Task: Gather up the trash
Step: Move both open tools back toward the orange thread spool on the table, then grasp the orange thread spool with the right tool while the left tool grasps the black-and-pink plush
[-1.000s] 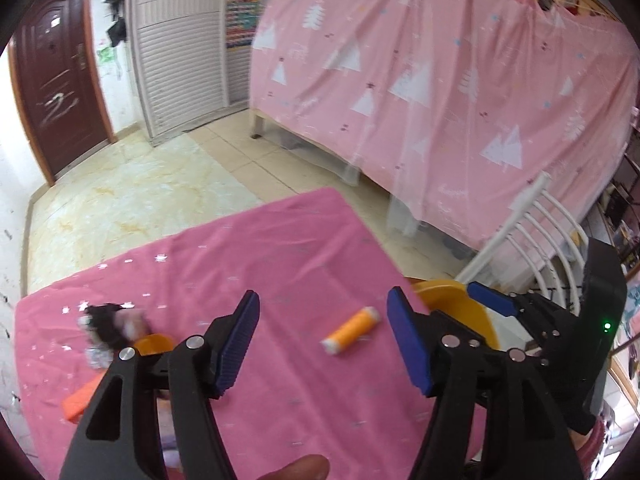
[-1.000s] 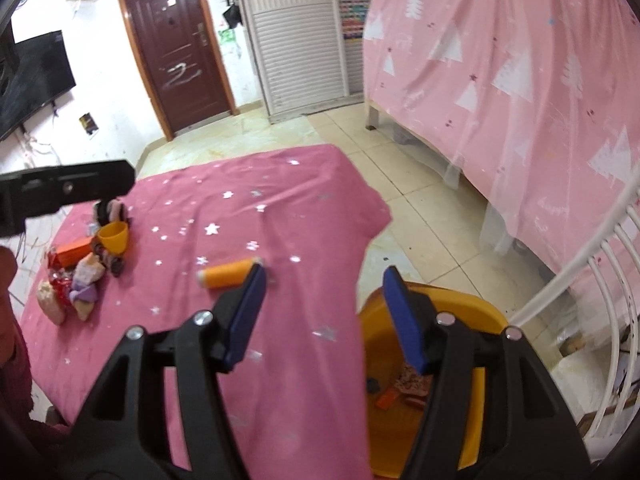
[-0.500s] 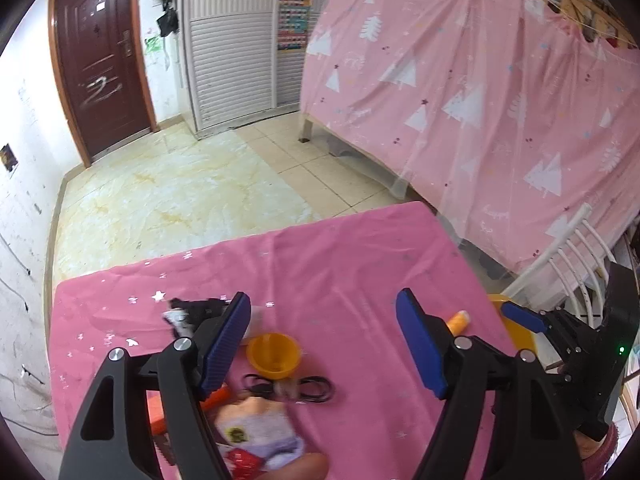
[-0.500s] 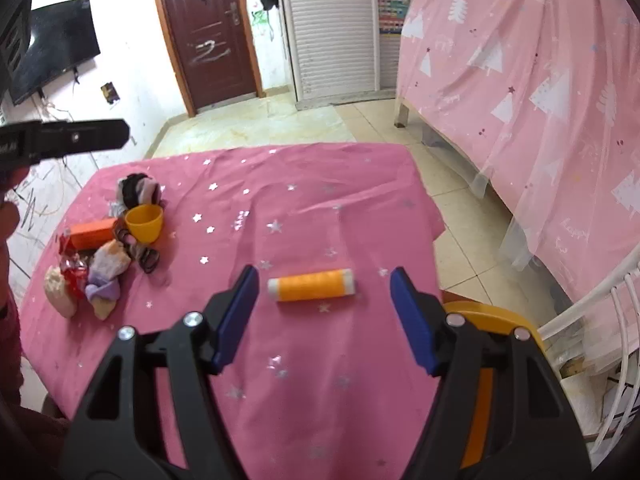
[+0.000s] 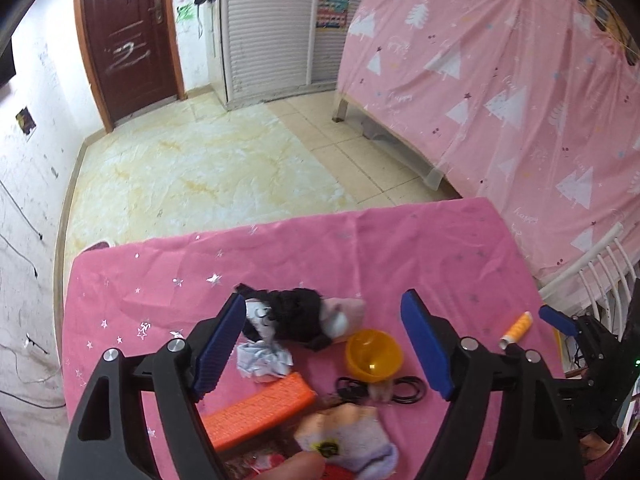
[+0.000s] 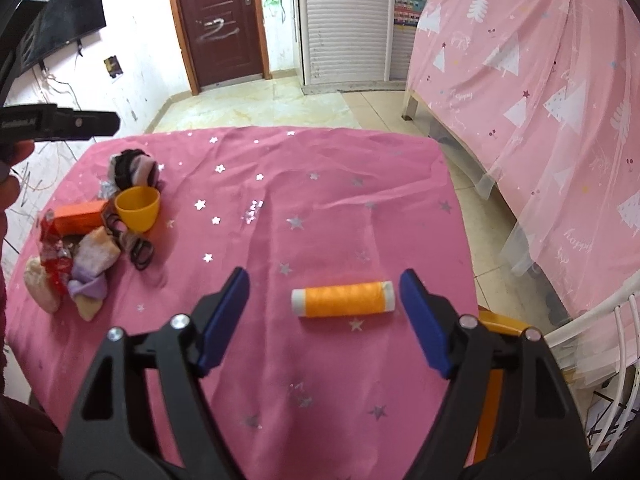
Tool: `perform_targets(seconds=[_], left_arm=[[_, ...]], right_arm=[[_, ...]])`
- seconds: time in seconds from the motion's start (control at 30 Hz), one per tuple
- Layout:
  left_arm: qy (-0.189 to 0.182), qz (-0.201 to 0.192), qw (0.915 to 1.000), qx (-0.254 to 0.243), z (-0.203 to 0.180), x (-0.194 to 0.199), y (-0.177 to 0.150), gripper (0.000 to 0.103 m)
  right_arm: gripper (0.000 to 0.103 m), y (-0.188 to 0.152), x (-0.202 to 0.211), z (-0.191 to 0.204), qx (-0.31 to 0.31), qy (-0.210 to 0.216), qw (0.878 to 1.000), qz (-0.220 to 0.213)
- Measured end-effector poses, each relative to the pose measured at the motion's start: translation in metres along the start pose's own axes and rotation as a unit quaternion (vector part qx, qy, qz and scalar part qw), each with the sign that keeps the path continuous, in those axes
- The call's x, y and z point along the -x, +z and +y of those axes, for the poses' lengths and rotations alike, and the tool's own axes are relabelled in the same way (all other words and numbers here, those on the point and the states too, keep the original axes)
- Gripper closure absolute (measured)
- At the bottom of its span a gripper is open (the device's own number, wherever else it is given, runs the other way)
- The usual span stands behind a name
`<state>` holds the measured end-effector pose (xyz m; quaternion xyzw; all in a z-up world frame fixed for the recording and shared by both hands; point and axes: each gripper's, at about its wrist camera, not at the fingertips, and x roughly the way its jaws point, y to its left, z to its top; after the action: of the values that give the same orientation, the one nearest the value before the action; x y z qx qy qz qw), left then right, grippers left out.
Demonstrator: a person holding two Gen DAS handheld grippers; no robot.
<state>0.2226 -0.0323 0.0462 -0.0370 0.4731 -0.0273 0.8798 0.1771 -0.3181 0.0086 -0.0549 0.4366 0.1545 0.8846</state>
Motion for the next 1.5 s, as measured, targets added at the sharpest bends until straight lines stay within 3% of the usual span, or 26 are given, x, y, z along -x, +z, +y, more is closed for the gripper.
perform_targets(seconds=[0.37,0.57,0.97,1.27,1.33,1.4,1.5], left_arm=[[-0.009,0.042,0.9991,0.008,0.012,-0.035,-0.004,0.029],[-0.005,0.043,0.9991,-0.001,0.009,-0.04,-0.003,0.026],[0.062,0.069,0.9956,-0.014,-0.006,-0.051,0.004,0.025],[0.101,0.078,0.9918,0.006,-0.003,-0.057,0.002,0.024],[0.1,0.073,0.9921,0.016,0.001,-0.054,0.002,0.027],[0.1,0.071,0.9922,0.022,0.006,-0.051,0.001,0.035],[0.092,0.072,0.9926,0.032,0.011,-0.048,0.001,0.038]], right_arm=[[0.025,-0.001,-0.015,0.002,0.013,-0.005,1.0,0.016],[0.024,-0.004,-0.019,0.003,0.018,-0.006,1.0,0.021],[0.024,-0.005,-0.022,0.006,0.021,-0.003,1.0,0.022],[0.024,-0.007,-0.026,0.01,0.027,-0.002,0.999,0.021],[0.027,-0.007,-0.025,0.01,0.025,-0.005,0.999,0.019],[0.042,-0.008,-0.024,0.009,0.023,-0.007,0.999,0.022],[0.047,-0.009,-0.023,0.008,0.025,-0.006,0.999,0.022]])
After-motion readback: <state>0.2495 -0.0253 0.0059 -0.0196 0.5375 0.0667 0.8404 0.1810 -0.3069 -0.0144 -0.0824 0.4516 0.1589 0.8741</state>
